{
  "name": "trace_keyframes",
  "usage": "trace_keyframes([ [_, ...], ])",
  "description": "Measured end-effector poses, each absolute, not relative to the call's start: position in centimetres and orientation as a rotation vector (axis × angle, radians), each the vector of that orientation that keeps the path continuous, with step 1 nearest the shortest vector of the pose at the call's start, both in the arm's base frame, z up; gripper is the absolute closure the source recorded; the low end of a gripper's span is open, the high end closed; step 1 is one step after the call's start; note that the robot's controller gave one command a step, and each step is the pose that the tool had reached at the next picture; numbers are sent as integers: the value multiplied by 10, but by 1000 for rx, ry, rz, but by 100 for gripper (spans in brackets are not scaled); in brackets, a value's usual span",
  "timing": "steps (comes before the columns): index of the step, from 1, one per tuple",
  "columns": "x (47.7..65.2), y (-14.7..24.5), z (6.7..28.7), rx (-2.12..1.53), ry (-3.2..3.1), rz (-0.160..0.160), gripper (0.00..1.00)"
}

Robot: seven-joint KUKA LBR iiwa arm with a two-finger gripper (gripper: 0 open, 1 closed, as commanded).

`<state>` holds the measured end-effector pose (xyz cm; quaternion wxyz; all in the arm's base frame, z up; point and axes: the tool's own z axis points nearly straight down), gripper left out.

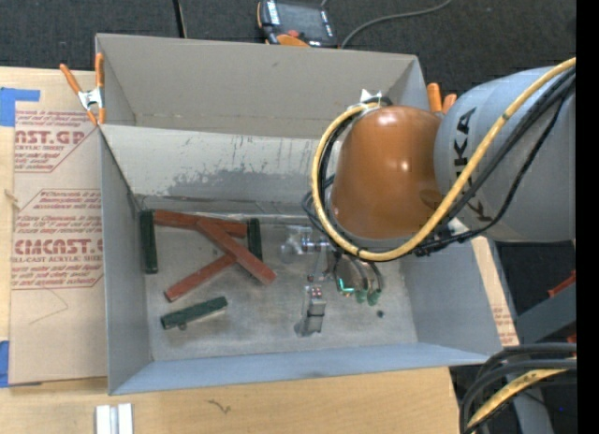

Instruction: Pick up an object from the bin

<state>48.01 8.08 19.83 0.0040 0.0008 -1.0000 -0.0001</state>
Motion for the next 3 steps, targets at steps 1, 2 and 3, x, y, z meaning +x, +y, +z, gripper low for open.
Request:
trace_keyframes([
  [1, 531, 157, 75, -78, -3141, -5, 0],
  [2, 531, 154, 78, -83, -3142, -2, 100],
  [3, 531, 154, 78, -83, -3141, -2, 0],
])
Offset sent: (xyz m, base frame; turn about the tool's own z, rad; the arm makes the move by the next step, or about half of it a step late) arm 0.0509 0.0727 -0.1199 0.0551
